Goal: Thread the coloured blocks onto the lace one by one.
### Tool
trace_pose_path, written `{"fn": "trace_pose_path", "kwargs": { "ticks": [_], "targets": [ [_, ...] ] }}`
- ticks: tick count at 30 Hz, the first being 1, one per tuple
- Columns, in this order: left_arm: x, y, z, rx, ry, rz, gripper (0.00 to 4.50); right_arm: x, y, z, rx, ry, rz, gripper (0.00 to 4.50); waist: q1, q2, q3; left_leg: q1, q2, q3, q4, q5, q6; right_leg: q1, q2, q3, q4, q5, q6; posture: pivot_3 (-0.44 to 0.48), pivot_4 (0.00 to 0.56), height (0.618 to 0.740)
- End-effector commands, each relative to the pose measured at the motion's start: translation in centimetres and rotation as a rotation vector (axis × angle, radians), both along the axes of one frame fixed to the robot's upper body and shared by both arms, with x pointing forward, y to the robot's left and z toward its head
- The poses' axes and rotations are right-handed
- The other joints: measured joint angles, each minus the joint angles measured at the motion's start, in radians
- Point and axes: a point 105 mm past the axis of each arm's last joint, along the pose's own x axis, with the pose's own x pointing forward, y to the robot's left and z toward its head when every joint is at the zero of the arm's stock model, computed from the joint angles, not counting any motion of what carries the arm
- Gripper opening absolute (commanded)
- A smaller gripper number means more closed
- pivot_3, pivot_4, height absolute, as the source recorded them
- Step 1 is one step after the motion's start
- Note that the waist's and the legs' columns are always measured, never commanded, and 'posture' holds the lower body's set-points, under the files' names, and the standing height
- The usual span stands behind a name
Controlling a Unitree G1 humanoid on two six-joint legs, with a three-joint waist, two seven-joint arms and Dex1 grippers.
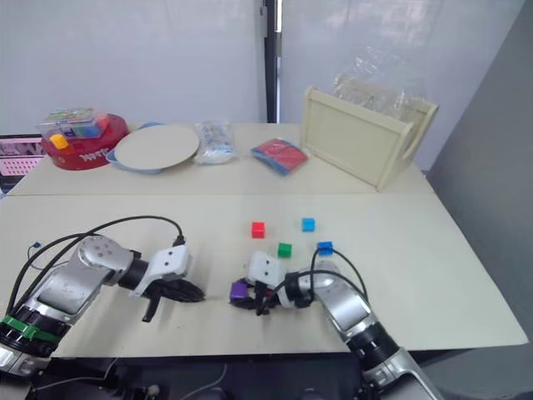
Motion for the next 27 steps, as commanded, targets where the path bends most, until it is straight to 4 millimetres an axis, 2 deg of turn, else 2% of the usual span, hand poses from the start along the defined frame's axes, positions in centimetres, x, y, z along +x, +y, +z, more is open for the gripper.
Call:
{"fn": "trace_pose_path", "kwargs": {
  "ticks": [1, 4, 5, 9, 12, 18, 21, 25, 27],
  "targets": [
    [0.9, -0.1, -0.6, 0.035, -0.048, 0.016, 0.00, 0.0, -0.5, -0.6, -0.033, -0.012, 0.006, 1.18, 0.001, 0.000, 0.000, 0.001, 0.000, 0.000, 0.000, 0.000, 0.000, 0.001, 0.000, 0.000, 0.000, 0.000, 0.000, 0.000, 0.150, 0.740],
    [1.2, -0.7, -0.6, -0.011, -0.068, 0.010, 0.00, 0.1, -0.7, -0.5, -0.023, -0.009, -0.014, 1.18, 0.006, 0.000, 0.000, 0.002, 0.000, 0.000, 0.000, 0.000, 0.000, 0.002, 0.000, 0.000, 0.000, 0.000, 0.000, 0.000, 0.150, 0.740],
    [1.1, -0.7, -0.6, -0.025, -0.060, 0.006, 0.70, 0.1, -0.7, -0.5, -0.018, -0.007, -0.022, 1.18, 0.007, 0.000, 0.000, 0.002, 0.000, 0.000, 0.001, 0.000, 0.000, 0.003, 0.000, 0.000, 0.000, 0.000, 0.000, 0.000, 0.150, 0.740],
    [1.0, -0.8, 0.1, -0.085, -0.068, 0.016, 1.96, 0.0, -0.8, -0.3, 0.002, 0.001, -0.040, 1.18, 0.008, 0.000, 0.000, 0.002, 0.000, 0.000, 0.001, 0.000, 0.000, 0.003, 0.000, 0.000, 0.001, 0.000, 0.000, 0.000, 0.150, 0.740],
    [1.0, 0.3, 0.9, -0.103, -0.081, 0.017, 2.89, 0.0, -0.7, -0.1, 0.017, -0.001, -0.054, 1.18, 0.006, 0.000, 0.000, 0.002, 0.000, 0.000, 0.002, 0.000, 0.000, 0.003, 0.000, 0.000, 0.001, 0.000, 0.000, 0.000, 0.150, 0.740],
    [1.5, 3.0, 0.8, -0.225, -0.135, 0.054, 2.89, 0.0, -0.5, 0.3, 0.049, 0.000, -0.081, 1.18, 0.003, 0.000, 0.000, 0.001, 0.000, 0.000, 0.002, 0.000, 0.000, 0.002, 0.000, 0.000, 0.001, 0.000, 0.000, 0.000, 0.150, 0.740],
    [2.0, 3.4, 0.6, -0.329, -0.182, 0.079, 2.89, 0.0, -0.6, 0.5, 0.060, 0.000, -0.094, 1.18, 0.006, 0.000, 0.000, 0.001, 0.000, 0.000, 0.002, 0.000, 0.000, 0.002, 0.000, 0.000, 0.001, 0.000, 0.000, 0.000, 0.150, 0.740],
    [1.8, 3.1, 0.0, -0.386, -0.218, 0.051, 2.89, 0.1, -0.8, 0.5, 0.063, 0.002, -0.109, 1.18, 0.007, 0.000, 0.000, 0.000, 0.000, 0.000, 0.002, 0.000, 0.000, 0.002, 0.000, -0.001, 0.001, 0.000, 0.000, 0.000, 0.150, 0.740],
    [1.6, 2.7, -0.4, -0.414, -0.185, 0.061, 2.89, 0.1, -1.0, 0.5, 0.063, 0.004, -0.119, 1.18, 0.006, 0.000, 0.000, 0.000, 0.000, 0.000, 0.002, 0.000, 0.000, 0.001, 0.000, -0.001, 0.001, 0.000, 0.000, 0.000, 0.150, 0.740]
  ]
}}
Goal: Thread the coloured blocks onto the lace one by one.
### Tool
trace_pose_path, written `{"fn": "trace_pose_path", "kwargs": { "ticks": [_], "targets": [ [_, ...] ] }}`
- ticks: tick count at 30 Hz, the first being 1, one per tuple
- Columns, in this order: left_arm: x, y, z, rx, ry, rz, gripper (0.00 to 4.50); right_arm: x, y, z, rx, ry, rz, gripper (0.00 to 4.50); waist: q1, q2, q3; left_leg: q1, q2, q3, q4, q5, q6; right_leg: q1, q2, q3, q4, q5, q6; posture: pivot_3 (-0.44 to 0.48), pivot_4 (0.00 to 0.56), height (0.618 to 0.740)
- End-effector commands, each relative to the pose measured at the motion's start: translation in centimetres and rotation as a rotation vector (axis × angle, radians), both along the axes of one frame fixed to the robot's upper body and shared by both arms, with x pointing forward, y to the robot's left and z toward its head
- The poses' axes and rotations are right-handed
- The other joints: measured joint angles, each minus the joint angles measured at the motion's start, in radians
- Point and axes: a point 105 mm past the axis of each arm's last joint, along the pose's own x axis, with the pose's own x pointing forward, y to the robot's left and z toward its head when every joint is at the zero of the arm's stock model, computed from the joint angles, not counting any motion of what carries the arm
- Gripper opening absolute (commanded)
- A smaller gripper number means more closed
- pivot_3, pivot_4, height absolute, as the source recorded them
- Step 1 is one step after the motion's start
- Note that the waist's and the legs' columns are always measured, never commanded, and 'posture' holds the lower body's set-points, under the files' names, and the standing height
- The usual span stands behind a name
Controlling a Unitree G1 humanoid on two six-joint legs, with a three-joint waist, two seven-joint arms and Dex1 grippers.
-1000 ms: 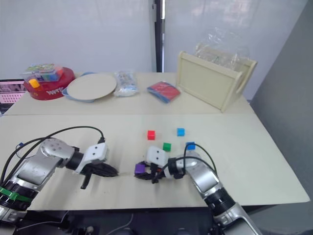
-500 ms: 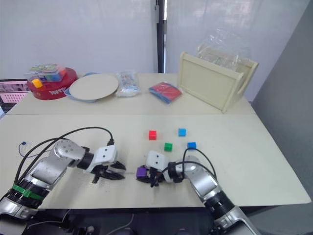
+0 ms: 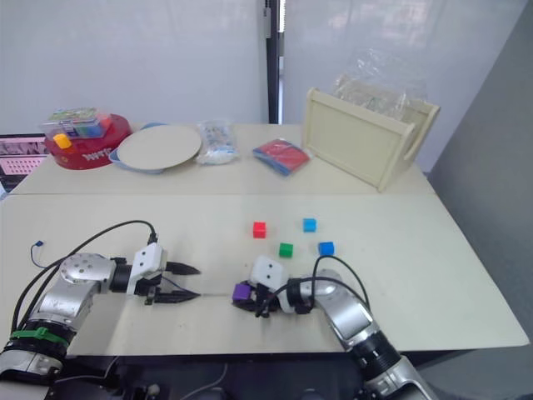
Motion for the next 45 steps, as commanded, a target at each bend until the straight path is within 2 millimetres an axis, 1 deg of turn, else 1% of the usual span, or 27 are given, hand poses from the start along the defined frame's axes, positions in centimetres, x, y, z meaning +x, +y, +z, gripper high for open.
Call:
{"fn": "trace_pose_path", "kwargs": {
  "ticks": [1, 6, 14, 15, 16, 22, 23, 27, 29, 32, 35, 37, 41, 45],
  "targets": [
    [-0.2, -0.3, 0.3, -0.049, -0.005, -0.005, 2.89, 0.2, -0.6, 0.5, 0.015, -0.013, -0.034, 1.18, 0.000, 0.000, 0.000, 0.000, 0.000, 0.000, 0.000, 0.000, 0.000, 0.000, 0.000, 0.000, 0.000, 0.000, 0.000, 0.000, 0.150, 0.740],
    [-1.3, -0.9, -1.2, 0.009, 0.036, -0.055, 2.89, 0.2, -0.9, 0.6, 0.016, -0.010, -0.051, 1.18, -0.001, 0.000, 0.000, 0.000, 0.000, 0.000, 0.000, 0.000, 0.000, 0.000, 0.000, 0.000, 0.000, 0.000, 0.000, 0.000, 0.150, 0.740],
    [-1.8, -0.9, -3.5, 0.137, 0.085, -0.062, 2.89, 0.1, -0.7, 1.0, 0.030, -0.009, -0.058, 1.18, 0.001, 0.000, 0.000, 0.001, 0.000, 0.000, 0.000, 0.000, 0.000, 0.001, 0.000, 0.000, 0.000, 0.000, 0.000, 0.000, 0.150, 0.740],
    [-2.0, -0.8, -3.8, 0.150, 0.100, -0.068, 2.35, 0.1, -0.7, 1.1, 0.032, -0.010, -0.059, 1.18, 0.001, 0.000, 0.000, 0.001, 0.000, 0.000, 0.000, 0.000, 0.000, 0.001, 0.000, 0.000, 0.000, 0.000, 0.000, 0.000, 0.150, 0.740],
    [-2.1, -0.7, -4.0, 0.157, 0.116, -0.071, 2.12, 0.1, -0.7, 1.1, 0.033, -0.010, -0.060, 1.18, 0.002, 0.001, 0.000, 0.002, 0.000, 0.000, 0.000, 0.000, 0.000, 0.002, 0.000, 0.000, 0.000, 0.000, 0.000, 0.000, 0.150, 0.740],
    [-2.7, -0.7, -4.3, 0.159, 0.176, -0.088, 0.19, 0.2, -0.8, 1.2, 0.033, -0.011, -0.064, 1.18, -0.003, 0.001, 0.000, 0.004, 0.000, 0.000, 0.000, 0.000, 0.000, 0.003, 0.000, 0.000, 0.000, 0.000, 0.000, 0.000, 0.150, 0.740],
    [-2.6, -0.7, -4.3, 0.159, 0.179, -0.087, 0.03, 0.2, -0.8, 1.1, 0.033, -0.011, -0.063, 1.18, -0.004, 0.001, -0.001, 0.004, 0.000, 0.000, 0.000, 0.000, 0.000, 0.003, 0.000, 0.000, 0.000, 0.000, 0.000, 0.000, 0.150, 0.740],
    [-2.3, -0.9, -4.0, 0.142, 0.176, -0.075, 0.03, -0.1, -0.8, 1.1, 0.036, -0.008, -0.040, 1.18, -0.005, 0.001, -0.001, 0.004, 0.000, 0.000, -0.001, 0.000, 0.000, 0.003, 0.000, 0.000, 0.000, 0.000, 0.000, 0.000, 0.150, 0.740],
    [-2.1, -1.0, -3.5, 0.130, 0.170, -0.085, 0.03, -0.2, -0.7, 1.1, 0.036, -0.008, -0.028, 1.18, -0.005, 0.001, -0.001, 0.004, 0.000, 0.000, -0.001, 0.000, 0.000, 0.003, 0.000, 0.000, 0.000, 0.000, 0.000, 0.000, 0.150, 0.740],
    [-1.6, -1.2, -2.3, 0.108, 0.153, -0.090, 0.03, -0.3, -0.6, 1.1, 0.037, -0.007, -0.017, 1.18, -0.005, 0.001, -0.001, 0.003, 0.000, 0.000, -0.001, 0.000, 0.000, 0.003, 0.000, 0.000, 0.000, 0.000, 0.000, 0.000, 0.150, 0.740],
    [-1.2, -1.5, -0.3, 0.117, 0.113, -0.120, 0.03, -0.6, -0.5, 0.9, 0.029, -0.007, 0.012, 1.18, -0.004, 0.001, 0.000, 0.003, 0.000, 0.000, -0.001, 0.000, 0.000, 0.002, 0.000, 0.000, -0.001, 0.000, 0.000, 0.000, 0.150, 0.740],
    [-1.5, -1.5, 0.2, 0.158, 0.133, -0.150, 0.03, -0.8, -0.3, 0.9, 0.032, -0.008, 0.033, 1.18, -0.006, 0.001, 0.000, 0.001, 0.000, 0.000, -0.001, 0.000, 0.000, 0.001, 0.000, 0.000, -0.001, 0.000, 0.000, 0.000, 0.150, 0.740],
    [-2.4, -1.4, 0.2, 0.234, 0.178, -0.177, 0.03, -1.3, 0.0, 0.9, 0.028, -0.008, 0.076, 1.18, -0.009, 0.001, 0.000, 0.000, 0.000, 0.000, -0.002, 0.000, 0.000, 0.000, 0.000, 0.000, -0.001, 0.000, 0.000, 0.000, 0.150, 0.740],
    [-2.6, -2.2, 0.6, 0.195, 0.178, -0.172, 0.03, -1.4, 0.1, 0.9, 0.028, -0.006, 0.096, 1.18, -0.008, 0.001, 0.000, 0.000, 0.000, 0.000, -0.002, 0.000, 0.000, 0.000, 0.000, 0.000, -0.001, 0.000, 0.000, 0.000, 0.150, 0.740]
  ]
}}
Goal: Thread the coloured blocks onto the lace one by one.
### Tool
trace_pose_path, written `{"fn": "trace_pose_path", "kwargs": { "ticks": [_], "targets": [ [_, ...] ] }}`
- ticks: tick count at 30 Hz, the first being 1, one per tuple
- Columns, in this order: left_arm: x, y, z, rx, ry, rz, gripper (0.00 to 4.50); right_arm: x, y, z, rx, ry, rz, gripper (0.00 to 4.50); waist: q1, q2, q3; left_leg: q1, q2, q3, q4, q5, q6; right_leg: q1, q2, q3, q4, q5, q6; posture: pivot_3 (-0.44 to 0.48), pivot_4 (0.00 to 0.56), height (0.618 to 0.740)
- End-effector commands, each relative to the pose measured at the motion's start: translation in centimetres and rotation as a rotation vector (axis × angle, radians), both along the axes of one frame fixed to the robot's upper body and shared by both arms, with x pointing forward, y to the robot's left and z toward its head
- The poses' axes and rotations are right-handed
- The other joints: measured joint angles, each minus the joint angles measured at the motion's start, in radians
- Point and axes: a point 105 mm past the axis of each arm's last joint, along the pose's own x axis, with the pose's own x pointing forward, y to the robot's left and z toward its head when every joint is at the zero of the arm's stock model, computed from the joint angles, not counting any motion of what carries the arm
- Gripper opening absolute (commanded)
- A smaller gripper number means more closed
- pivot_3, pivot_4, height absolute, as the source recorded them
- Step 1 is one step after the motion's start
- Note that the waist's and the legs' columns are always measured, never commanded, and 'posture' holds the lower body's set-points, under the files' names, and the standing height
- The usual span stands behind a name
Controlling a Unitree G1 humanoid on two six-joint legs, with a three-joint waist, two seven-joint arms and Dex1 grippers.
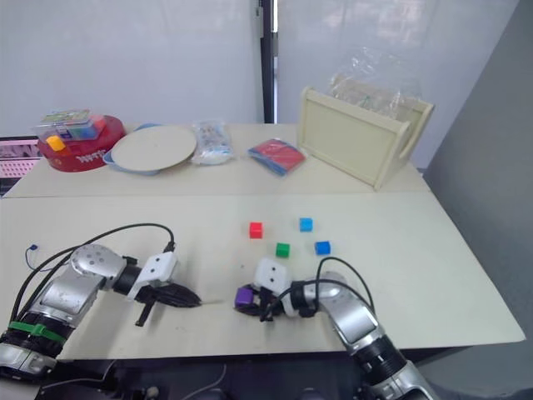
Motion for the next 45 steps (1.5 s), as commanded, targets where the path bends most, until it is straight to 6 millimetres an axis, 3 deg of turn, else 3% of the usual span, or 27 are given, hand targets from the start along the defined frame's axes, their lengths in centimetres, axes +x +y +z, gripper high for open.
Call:
{"fn": "trace_pose_path", "kwargs": {
  "ticks": [1, 21, 33, 45],
  "targets": [
    [-0.2, -0.7, 0.6, -0.028, -0.006, -0.001, 0.03, -0.3, 0.3, 0.8, 0.032, -0.022, 0.041, 1.18, 0.001, 0.000, 0.000, 0.000, 0.000, 0.000, 0.000, 0.000, 0.000, 0.000, 0.000, 0.000, 0.000, 0.000, 0.000, 0.000, 0.150, 0.740],
    [-0.6, -2.1, 2.0, -0.076, 0.000, -0.028, 0.03, -0.1, 0.4, 0.5, 0.010, -0.028, 0.042, 1.18, 0.001, 0.000, 0.000, 0.000, 0.000, 0.000, 0.000, 0.000, 0.000, 0.000, 0.000, 0.000, 0.000, 0.000, 0.000, 0.000, 0.150, 0.740],
    [-0.5, -0.7, 0.6, 0.042, 0.032, 0.017, 0.03, -0.1, 0.3, 0.6, 0.007, -0.032, 0.040, 1.18, 0.001, 0.000, 0.000, 0.000, 0.000, 0.000, 0.000, 0.000, 0.000, 0.000, 0.000, 0.000, 0.000, 0.000, 0.000, 0.000, 0.150, 0.740],
    [-0.4, -2.3, 2.9, 0.094, 0.026, -0.025, 0.03, -0.2, 0.4, 0.6, 0.003, -0.037, 0.043, 1.18, 0.000, -0.001, 0.000, 0.000, 0.000, 0.000, 0.000, 0.000, 0.000, 0.000, 0.000, 0.000, 0.000, 0.000, 0.000, 0.000, 0.150, 0.740]
  ]
}}
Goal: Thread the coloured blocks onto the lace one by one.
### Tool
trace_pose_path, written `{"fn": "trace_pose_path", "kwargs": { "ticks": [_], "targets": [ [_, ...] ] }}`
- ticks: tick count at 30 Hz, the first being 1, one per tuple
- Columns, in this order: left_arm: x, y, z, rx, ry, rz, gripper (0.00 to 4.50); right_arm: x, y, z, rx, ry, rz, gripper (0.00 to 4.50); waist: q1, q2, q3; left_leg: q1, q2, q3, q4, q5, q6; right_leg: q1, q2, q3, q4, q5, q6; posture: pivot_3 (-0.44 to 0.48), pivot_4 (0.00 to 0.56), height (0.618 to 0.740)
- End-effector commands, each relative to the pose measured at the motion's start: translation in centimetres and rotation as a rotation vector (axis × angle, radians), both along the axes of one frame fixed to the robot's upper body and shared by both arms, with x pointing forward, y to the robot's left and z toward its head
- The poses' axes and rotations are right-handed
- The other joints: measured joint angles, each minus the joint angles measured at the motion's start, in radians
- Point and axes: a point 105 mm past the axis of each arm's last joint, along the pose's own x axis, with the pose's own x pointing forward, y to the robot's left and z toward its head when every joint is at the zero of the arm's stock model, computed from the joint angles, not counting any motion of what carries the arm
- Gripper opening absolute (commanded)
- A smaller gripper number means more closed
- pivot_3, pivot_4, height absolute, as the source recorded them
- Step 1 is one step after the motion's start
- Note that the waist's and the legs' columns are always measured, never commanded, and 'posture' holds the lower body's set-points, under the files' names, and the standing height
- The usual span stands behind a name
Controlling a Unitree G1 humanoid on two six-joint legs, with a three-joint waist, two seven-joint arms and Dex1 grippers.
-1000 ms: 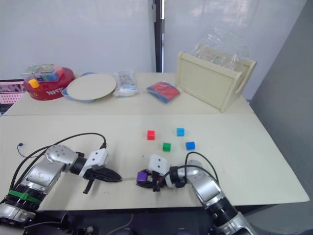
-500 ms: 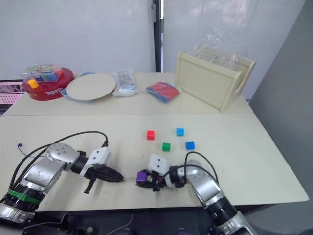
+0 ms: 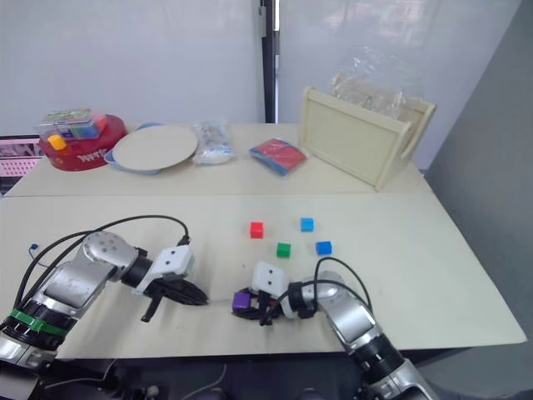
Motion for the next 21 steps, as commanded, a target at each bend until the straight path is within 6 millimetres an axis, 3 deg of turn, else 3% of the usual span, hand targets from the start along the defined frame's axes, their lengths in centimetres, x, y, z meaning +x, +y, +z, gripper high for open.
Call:
{"fn": "trace_pose_path", "kwargs": {
  "ticks": [1, 21],
  "targets": [
    [-0.27, -0.11, 0.79, 0.016, -0.015, -0.021, 0.03, -0.16, 0.33, 0.75, 0.015, -0.036, 0.018, 1.18, -0.001, 0.000, 0.000, 0.000, 0.000, 0.000, 0.000, 0.000, 0.000, 0.000, 0.000, 0.000, 0.000, 0.000, 0.000, 0.000, 0.150, 0.740],
    [0.39, -0.40, 0.31, 0.048, -0.046, 0.002, 0.03, -0.39, 0.34, 1.01, 0.019, -0.036, 0.024, 1.18, 0.000, 0.000, 0.000, 0.000, 0.000, 0.000, 0.000, 0.000, 0.000, 0.000, 0.000, 0.000, 0.000, 0.000, 0.000, 0.000, 0.150, 0.740]
  ]
}}
